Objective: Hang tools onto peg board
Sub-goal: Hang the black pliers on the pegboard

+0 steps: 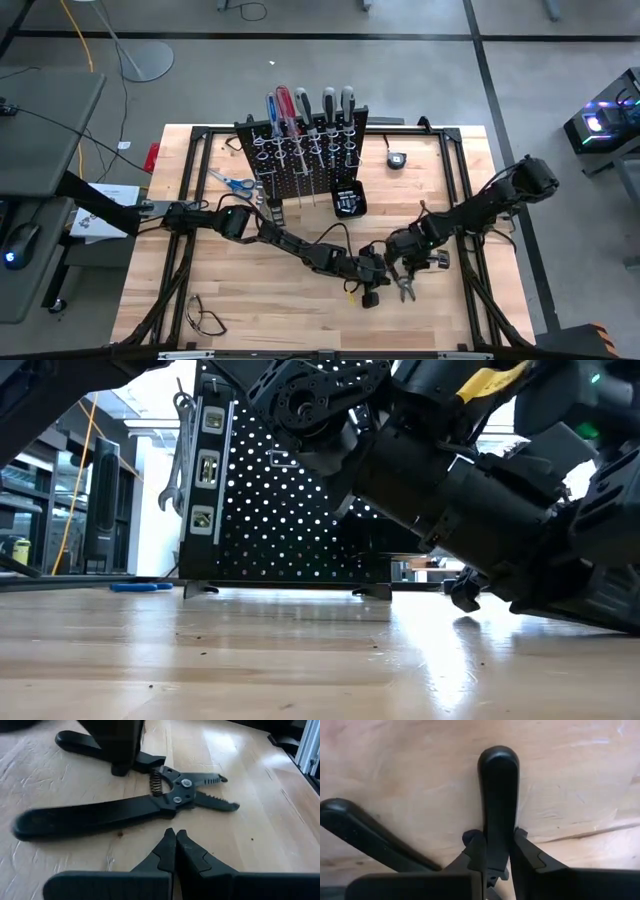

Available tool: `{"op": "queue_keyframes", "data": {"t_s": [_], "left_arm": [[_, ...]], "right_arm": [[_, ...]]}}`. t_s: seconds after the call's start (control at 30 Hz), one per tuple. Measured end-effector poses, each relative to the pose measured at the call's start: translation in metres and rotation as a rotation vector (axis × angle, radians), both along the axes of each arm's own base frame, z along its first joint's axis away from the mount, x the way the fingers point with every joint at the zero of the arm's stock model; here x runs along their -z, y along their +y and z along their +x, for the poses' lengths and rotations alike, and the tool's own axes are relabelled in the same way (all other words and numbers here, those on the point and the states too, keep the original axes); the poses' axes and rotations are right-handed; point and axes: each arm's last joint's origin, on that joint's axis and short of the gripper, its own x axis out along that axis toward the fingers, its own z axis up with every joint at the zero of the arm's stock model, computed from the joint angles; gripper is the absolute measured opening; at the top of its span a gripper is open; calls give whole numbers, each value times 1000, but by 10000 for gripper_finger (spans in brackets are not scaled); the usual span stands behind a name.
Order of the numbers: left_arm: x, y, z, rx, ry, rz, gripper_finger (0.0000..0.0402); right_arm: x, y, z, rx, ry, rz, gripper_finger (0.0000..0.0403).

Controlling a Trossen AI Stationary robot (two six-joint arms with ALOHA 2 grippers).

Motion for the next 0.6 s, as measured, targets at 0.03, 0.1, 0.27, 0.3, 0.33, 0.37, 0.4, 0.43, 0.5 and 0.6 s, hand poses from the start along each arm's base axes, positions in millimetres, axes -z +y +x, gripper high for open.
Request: {"op": "queue_keyframes", "data": {"t_s": [0.03, 0.1, 0.27, 0.3, 0.33, 0.37, 0.4, 0.43, 0.5, 0.6], "left_arm": [[-3, 0, 0, 2, -6, -2, 0], [-13, 0, 0, 17, -10, 15, 0], [-42, -2, -8, 57, 26, 112, 0], [-48, -3, -10, 65, 40, 130, 0], [-55, -3, -12, 73, 56, 146, 0], [-61, -4, -15, 80, 77, 161, 0], [-68, -5, -18, 91, 89, 174, 0], [-75, -7, -21, 98, 103, 184, 0], [-87, -10, -28, 122, 137, 209, 0], [-98, -18, -38, 153, 177, 225, 0]], "right_arm": [[-1, 3, 2, -29, 6, -23, 36], [-2, 10, 5, -83, 41, -85, 36], [-9, 22, 0, -143, 29, -252, 36], [-14, 22, -5, -133, 12, -310, 36], [-18, 20, -13, -123, 10, -376, 36], [-23, 17, -20, -114, 14, -443, 31], [-26, 17, -26, -112, 12, -493, 12], [-31, 17, -30, -100, 11, -515, 2], [-42, 22, -33, -92, -30, -503, 5], [-57, 22, -40, -115, -64, -538, 5]]}}
